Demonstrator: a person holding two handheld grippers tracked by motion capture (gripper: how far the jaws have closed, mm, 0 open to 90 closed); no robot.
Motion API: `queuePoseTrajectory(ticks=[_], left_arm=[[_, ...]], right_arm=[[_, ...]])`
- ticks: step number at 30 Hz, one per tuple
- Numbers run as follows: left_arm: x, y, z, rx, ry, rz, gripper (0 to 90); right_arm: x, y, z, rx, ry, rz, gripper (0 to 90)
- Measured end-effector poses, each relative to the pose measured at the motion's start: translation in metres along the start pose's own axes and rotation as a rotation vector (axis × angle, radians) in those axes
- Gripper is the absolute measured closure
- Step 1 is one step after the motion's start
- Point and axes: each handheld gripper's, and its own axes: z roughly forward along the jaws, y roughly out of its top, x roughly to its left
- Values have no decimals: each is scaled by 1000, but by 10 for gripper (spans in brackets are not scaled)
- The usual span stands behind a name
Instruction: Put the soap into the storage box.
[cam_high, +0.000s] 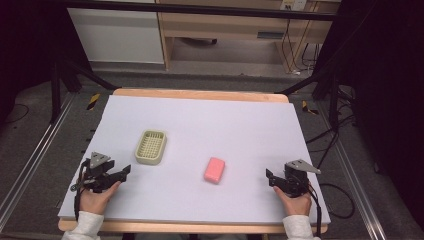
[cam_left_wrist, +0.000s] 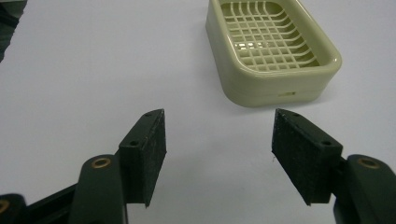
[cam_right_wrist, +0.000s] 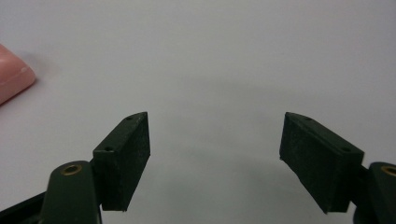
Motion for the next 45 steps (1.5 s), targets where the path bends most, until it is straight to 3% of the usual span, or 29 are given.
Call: queuePoseTrajectory(ticks=[14,45], left_arm=[[-10,3,-4,-5,-28,11,345],[-49,13,-5,-14,-103,91,335]], right_arm=[[1,0,-2,-15,-2,-13,257],[6,0,-5,-39,-2,-29,255]])
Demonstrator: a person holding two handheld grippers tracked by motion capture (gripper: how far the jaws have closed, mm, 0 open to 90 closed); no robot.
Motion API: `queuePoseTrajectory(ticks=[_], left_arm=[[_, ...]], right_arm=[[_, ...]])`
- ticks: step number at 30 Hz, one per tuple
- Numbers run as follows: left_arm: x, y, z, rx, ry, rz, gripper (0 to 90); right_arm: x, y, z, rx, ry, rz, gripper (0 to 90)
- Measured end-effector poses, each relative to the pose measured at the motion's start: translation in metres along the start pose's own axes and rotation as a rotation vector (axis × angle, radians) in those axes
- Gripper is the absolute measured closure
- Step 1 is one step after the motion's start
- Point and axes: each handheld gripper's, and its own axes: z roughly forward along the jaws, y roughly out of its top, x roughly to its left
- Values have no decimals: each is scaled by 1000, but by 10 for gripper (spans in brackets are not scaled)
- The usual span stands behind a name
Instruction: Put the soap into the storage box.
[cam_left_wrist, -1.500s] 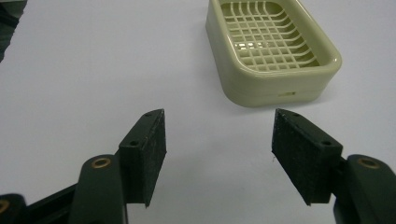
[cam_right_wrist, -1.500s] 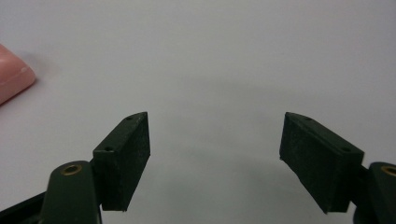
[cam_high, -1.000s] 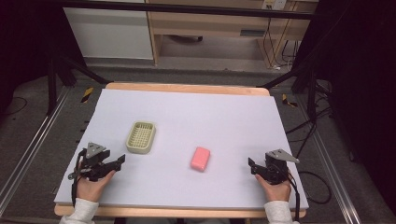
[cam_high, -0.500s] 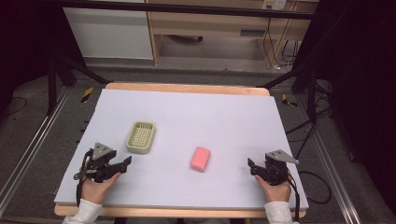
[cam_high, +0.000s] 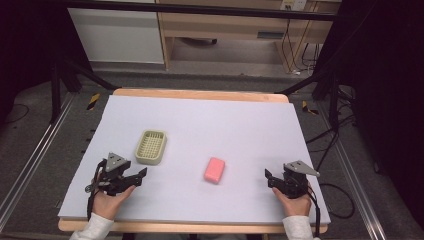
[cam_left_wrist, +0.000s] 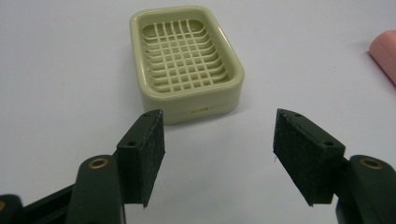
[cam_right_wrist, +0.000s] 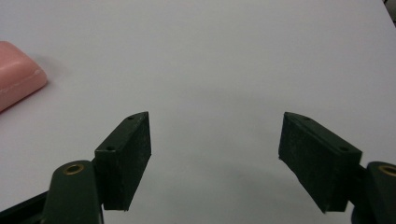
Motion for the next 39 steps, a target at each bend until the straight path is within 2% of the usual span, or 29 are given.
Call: queuePoseTrajectory(ticks=[13,18,27,39], left_arm=[[-14,6,5,1,-19,31,329],[-17,9,6,-9,-32,34,325],[-24,17,5,-23,-40,65,315],[-28,28,6,-28,-49,66,304]], right_arm=[[2,1,1,-3,4,-3,256],[3,2,2,-8,-3,-12,256],[5,4,3,-7,1,-9,256],[5,7,3,-11,1,-1,256]])
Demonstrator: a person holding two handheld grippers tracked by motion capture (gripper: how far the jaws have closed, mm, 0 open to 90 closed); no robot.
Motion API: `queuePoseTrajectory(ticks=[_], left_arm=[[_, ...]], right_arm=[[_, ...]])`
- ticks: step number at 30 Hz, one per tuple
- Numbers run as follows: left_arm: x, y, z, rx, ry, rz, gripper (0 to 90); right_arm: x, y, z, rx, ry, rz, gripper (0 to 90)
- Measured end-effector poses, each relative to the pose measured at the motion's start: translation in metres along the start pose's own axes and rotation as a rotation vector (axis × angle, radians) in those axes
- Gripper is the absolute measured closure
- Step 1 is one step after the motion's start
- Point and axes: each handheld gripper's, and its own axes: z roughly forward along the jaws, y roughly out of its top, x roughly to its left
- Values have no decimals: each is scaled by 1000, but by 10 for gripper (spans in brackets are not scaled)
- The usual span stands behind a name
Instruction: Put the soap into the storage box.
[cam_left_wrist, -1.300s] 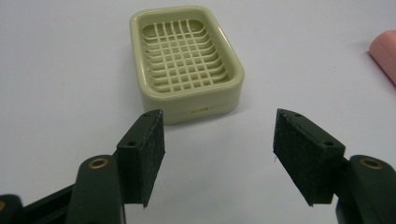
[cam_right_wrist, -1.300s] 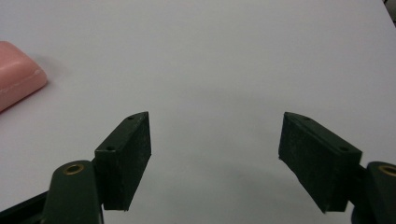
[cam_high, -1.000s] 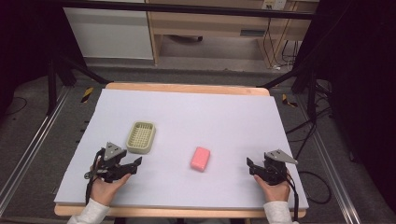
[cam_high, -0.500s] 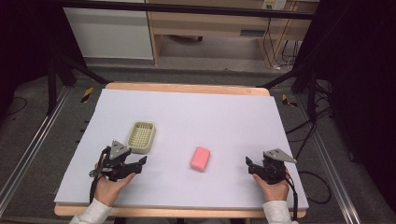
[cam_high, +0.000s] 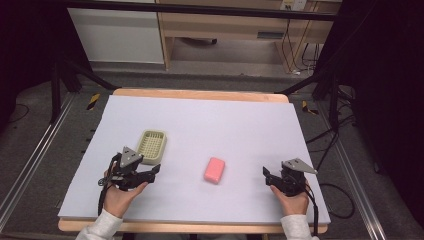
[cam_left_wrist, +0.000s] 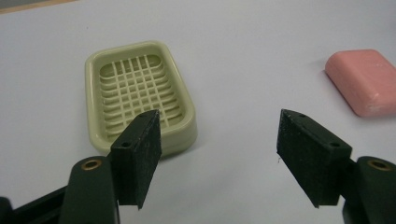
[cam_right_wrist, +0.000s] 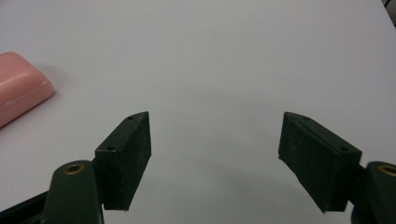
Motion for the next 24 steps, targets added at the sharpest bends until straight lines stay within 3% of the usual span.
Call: queuePoseTrajectory(ticks=[24], left_arm=[[-28,29,15,-14,-39,23,309]], right_arm=[[0,3,1,-9,-5,-4,271]])
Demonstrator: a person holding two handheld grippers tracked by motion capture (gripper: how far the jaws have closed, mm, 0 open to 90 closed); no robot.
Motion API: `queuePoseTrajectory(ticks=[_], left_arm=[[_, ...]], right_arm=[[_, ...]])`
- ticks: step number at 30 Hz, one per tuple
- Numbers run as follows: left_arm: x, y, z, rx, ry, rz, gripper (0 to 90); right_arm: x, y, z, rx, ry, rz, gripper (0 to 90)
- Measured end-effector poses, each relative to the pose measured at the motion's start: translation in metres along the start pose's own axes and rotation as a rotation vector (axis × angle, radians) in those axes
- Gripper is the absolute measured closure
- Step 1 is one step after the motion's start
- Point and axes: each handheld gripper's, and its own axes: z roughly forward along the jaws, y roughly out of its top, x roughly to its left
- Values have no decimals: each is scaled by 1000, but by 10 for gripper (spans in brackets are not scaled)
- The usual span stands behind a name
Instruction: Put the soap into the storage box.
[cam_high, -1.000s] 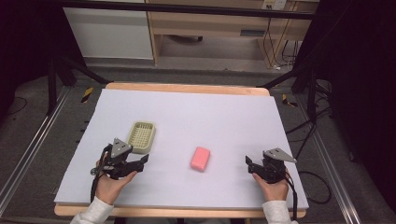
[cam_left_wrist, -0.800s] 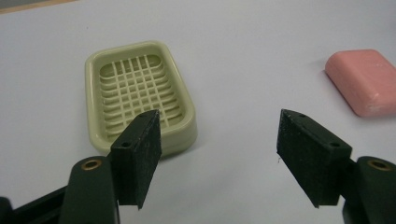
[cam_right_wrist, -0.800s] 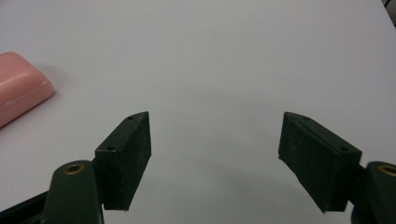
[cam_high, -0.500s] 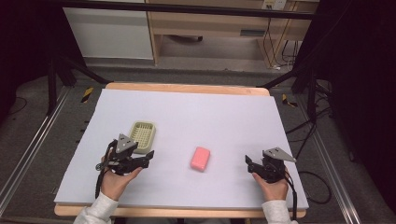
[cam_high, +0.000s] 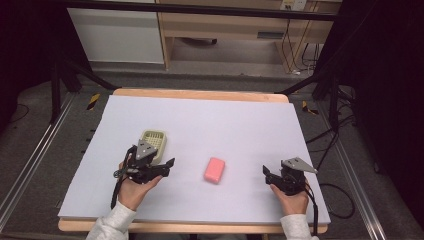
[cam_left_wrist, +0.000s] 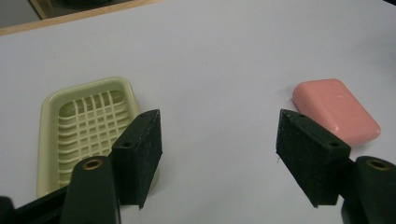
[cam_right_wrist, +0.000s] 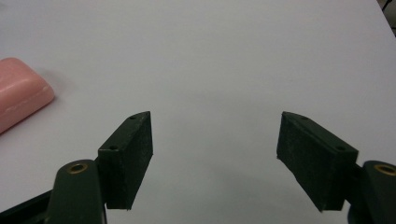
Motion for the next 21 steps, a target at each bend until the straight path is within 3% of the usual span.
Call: queuePoseTrajectory(ticks=[21], left_arm=[[-25,18,18,-1,-34,39,303]], right_arm=[[0,1,1,2,1,-4,278]])
